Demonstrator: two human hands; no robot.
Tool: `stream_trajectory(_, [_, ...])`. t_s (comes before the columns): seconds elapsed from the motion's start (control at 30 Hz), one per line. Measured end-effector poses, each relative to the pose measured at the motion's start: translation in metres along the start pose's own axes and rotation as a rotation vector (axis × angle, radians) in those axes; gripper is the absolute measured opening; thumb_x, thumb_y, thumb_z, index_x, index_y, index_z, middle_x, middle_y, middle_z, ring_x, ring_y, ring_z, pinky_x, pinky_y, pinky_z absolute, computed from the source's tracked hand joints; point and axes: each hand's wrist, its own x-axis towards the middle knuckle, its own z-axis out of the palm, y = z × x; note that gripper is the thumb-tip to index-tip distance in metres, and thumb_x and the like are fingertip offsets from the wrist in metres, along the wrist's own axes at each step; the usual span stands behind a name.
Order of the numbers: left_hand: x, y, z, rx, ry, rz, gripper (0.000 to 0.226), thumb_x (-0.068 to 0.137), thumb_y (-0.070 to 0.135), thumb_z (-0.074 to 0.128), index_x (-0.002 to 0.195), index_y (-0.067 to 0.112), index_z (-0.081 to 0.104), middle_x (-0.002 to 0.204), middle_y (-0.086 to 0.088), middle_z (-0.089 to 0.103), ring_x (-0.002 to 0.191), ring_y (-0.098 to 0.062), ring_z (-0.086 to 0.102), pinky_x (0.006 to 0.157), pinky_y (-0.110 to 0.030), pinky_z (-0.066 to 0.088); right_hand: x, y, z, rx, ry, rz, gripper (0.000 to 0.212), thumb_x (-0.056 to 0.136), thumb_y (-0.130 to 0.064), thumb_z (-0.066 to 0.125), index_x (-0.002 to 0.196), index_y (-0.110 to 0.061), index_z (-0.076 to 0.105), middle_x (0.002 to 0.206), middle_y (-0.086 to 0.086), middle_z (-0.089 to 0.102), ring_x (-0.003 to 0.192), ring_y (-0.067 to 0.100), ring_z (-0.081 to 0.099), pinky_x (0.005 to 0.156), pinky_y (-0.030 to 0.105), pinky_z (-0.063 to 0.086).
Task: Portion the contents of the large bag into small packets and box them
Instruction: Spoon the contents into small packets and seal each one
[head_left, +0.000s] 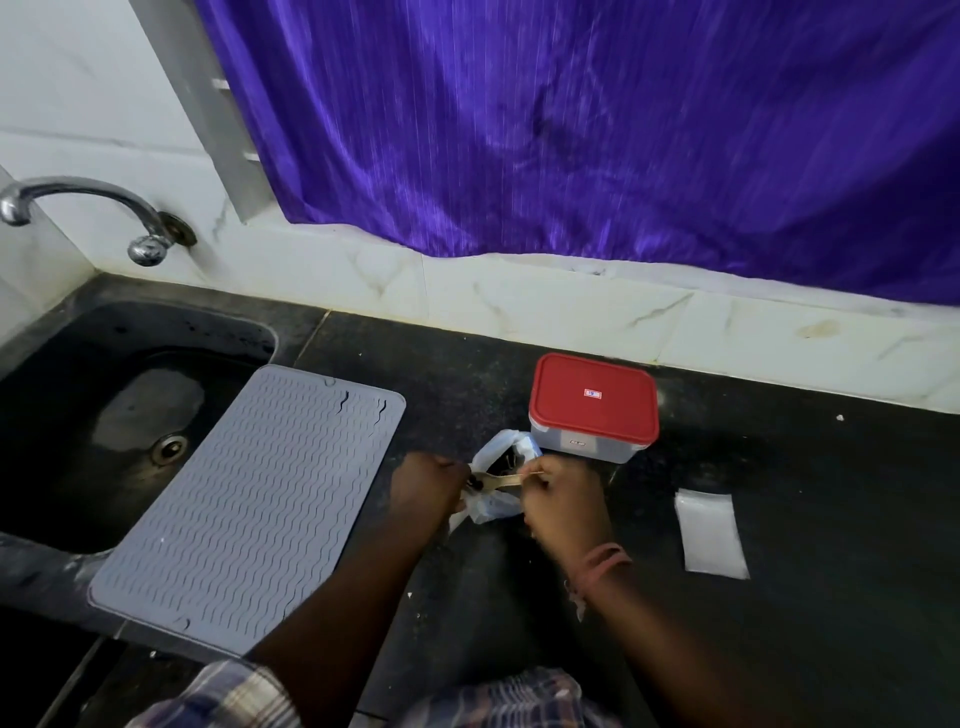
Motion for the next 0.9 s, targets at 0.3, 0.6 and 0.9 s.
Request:
stream_trajectory(0.3, [0.001,-0.004,0.002,0.120,0.111,0.021,0.020,0.091,0.029,0.066,0.086,0.012,0.077,0.093,-0.013,0.076,0.089,-0.031,0.070,0.080,-0.031,0.052,-0.010,0.013,0.014,-0.367,-0.110,-0.554,0.044,0.082,-0.013,0.052,0.122,-0.022,0.069,0.106,-0.001,0.068,0.093,0.019,0.066,0.077,0.035,0.057])
stream_trajectory(0.6, [0.005,-0.016,0.000,-0.008,0.041,-0.010,0.018,0.093,0.017,0.062,0.104,0.007,0.073,0.104,-0.019,0.073,0.097,-0.036,0.069,0.090,-0.043,0.055,-0.002,0.028,-0.005,0.235,0.143,-0.012,0.023,0.086,-0.008,0.065,0.088,-0.025,0.079,0.069,-0.012,0.071,0.064,0.007,0.068,0.067,0.036,0.060])
stream_trajectory(0.9, [0.001,-0.006,0.011,0.238,-0.161,0.192,0.041,0.086,0.028,0.056,0.124,0.033,0.071,0.109,-0.004,0.075,0.096,-0.020,0.071,0.085,-0.034,0.056,0.008,0.045,-0.001,-0.314,0.141,-0.122,0.008,0.083,-0.017,0.059,0.079,-0.016,0.066,0.075,0.006,0.067,0.071,0.029,0.064,0.061,0.037,0.051])
